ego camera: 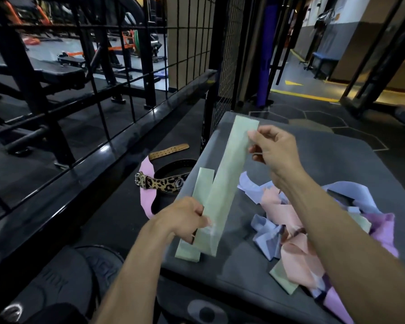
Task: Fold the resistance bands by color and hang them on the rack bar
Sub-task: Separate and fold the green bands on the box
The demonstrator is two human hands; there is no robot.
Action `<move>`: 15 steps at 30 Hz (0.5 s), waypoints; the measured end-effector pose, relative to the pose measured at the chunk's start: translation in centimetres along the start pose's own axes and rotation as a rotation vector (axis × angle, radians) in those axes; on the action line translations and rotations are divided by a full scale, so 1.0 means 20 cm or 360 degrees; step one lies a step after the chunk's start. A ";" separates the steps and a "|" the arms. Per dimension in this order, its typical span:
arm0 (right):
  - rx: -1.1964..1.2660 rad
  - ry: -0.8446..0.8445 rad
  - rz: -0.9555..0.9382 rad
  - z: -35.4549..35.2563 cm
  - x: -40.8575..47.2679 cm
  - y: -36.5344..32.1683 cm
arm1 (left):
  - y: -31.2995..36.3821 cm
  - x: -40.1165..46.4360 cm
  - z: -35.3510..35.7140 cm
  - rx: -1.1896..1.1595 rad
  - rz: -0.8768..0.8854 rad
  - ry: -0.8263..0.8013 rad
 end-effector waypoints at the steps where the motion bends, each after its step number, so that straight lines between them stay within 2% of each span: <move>1: 0.0010 -0.0012 0.0074 0.02 0.04 0.06 | -0.02 0.01 -0.01 0.0023 -0.0059 0.0001; 4: 0.0114 -0.0101 0.0306 0.09 0.14 0.26 | -0.04 0.02 -0.06 0.0123 -0.0211 0.0089; 8: 0.0217 -0.0163 0.0524 0.19 0.24 0.53 | -0.05 0.01 -0.10 -0.0111 -0.0404 0.0043; 15: -0.0091 -0.0238 0.0661 0.30 0.33 0.76 | -0.06 0.07 -0.10 -0.0229 -0.0598 -0.0151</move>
Point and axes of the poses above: each hand's wrist, its own x-axis towards the middle knuckle, its own z-axis out of the palm, y = z × x, the point moved 2 cm from there along x, towards the middle knuckle, and after that the axes turned 11 degrees about -y, right-handed, at the moved point
